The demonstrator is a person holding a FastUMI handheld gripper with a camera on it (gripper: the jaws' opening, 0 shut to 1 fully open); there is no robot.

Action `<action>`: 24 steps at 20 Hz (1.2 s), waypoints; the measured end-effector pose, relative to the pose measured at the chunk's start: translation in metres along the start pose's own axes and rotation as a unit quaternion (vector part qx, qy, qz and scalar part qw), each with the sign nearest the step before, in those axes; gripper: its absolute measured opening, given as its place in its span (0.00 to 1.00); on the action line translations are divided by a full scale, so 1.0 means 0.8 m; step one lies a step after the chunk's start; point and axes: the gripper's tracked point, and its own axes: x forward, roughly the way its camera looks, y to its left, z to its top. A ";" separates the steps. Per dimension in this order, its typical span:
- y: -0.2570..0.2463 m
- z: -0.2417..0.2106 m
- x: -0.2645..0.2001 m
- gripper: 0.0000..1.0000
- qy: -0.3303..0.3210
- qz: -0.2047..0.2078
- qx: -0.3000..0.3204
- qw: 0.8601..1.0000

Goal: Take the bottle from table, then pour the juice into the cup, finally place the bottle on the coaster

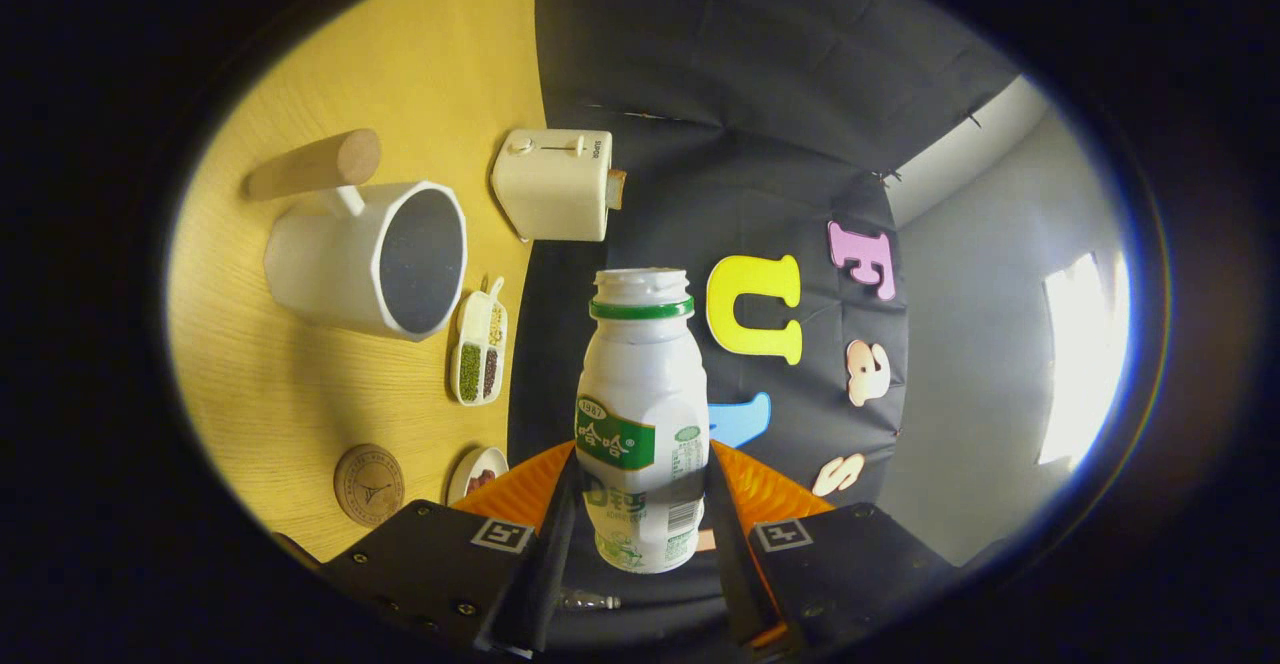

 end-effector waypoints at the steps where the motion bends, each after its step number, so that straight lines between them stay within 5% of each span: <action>1: 0.002 -0.002 0.001 0.66 0.002 0.005 0.015 1.000; 12: 0.021 -0.027 0.006 0.66 0.015 0.051 0.224 0.973; 24: 0.052 -0.065 0.013 0.66 0.031 0.105 0.486 0.867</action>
